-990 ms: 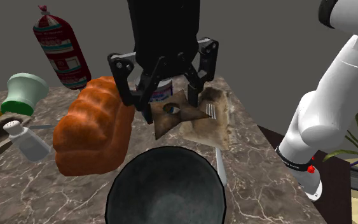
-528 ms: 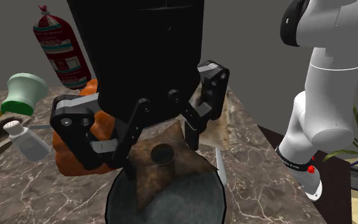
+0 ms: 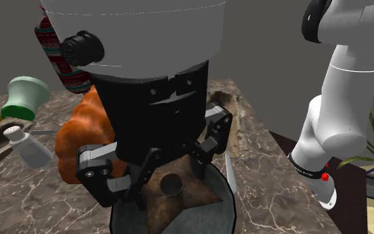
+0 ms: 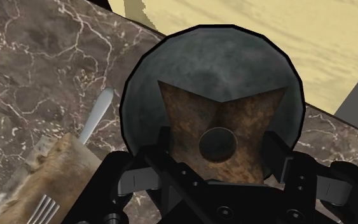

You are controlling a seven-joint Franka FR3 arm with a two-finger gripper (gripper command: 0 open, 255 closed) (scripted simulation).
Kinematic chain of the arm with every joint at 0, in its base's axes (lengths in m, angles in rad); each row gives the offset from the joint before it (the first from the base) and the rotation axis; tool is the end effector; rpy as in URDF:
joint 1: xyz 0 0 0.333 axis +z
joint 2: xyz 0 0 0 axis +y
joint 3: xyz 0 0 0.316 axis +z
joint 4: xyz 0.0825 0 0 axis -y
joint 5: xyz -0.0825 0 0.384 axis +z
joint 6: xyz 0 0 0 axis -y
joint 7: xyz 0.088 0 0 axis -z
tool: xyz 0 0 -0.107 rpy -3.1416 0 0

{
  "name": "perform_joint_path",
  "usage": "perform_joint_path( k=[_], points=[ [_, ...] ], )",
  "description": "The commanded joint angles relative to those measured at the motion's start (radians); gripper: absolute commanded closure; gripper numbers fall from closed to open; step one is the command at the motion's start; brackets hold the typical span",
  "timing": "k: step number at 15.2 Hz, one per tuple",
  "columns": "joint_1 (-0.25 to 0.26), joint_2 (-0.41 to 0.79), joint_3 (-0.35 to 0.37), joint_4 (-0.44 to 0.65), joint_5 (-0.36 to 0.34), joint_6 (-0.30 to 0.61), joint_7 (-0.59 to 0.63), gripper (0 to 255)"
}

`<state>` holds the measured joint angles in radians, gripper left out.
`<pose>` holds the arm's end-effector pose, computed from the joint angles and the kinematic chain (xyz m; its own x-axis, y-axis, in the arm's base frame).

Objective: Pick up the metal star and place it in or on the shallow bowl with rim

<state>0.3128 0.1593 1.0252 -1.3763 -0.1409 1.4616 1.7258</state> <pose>0.1932 0.5386 0.6548 0.9175 -0.3978 0.0038 -0.3978 -0.9175 -0.0017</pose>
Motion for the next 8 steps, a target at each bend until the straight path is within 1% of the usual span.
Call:
perform_joint_path(
  k=[1, 5, 8],
  points=[
    [-0.013, -0.015, -0.001, -0.04, 0.014, 0.032, -0.007, 255],
    [-0.036, -0.047, -0.004, -0.118, 0.041, 0.093, -0.024, 255],
    [-0.036, -0.047, -0.004, -0.118, 0.041, 0.093, -0.024, 255]
  ],
)
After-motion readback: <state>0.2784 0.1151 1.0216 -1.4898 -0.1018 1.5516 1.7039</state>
